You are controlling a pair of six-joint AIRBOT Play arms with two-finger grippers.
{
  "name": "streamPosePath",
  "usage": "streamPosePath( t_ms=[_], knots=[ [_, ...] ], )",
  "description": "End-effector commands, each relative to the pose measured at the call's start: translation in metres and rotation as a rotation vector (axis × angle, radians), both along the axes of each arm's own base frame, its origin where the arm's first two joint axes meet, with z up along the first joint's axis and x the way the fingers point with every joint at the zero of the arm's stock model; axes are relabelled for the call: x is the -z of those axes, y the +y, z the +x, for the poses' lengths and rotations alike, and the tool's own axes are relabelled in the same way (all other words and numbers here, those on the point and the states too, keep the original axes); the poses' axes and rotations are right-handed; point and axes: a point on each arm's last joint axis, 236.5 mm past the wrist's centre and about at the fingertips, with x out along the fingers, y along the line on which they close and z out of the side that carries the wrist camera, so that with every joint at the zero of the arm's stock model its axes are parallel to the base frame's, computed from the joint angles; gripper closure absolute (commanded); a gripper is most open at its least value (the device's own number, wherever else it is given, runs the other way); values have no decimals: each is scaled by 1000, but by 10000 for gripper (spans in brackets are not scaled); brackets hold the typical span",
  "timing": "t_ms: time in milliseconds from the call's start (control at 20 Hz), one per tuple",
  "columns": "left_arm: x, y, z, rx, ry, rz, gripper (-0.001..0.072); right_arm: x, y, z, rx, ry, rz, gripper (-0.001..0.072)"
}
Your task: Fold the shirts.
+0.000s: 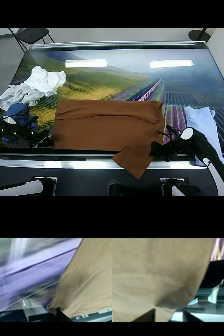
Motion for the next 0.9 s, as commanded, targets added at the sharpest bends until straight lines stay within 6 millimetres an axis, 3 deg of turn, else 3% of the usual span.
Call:
streamPosePath(
  t_ms=[0,50,200,350,400,600,700,850],
  knots=[
    [1,1,0,0,-2,4,676,9,2,5,31,-34,4,381],
    [1,1,1,4,-6,4,676,11,1,7,36,-43,-2,404],
    [1,1,1,26,-20,0,676,10,2,4,32,-33,3,677],
    [-7,0,11,27,-64,-7,677,1,4,6,4,-46,16,682],
    [-15,-1,22,11,-105,-12,677,-9,3,18,-5,-91,13,682],
    [-92,-20,108,-107,-395,-113,680,-77,-24,96,34,-296,-95,683],
    [-109,-11,139,-100,-458,-33,681,-103,-31,142,30,-370,-114,682],
    [-120,-7,184,-91,-504,19,681,-113,-42,217,44,-442,-133,682]
  ],
)
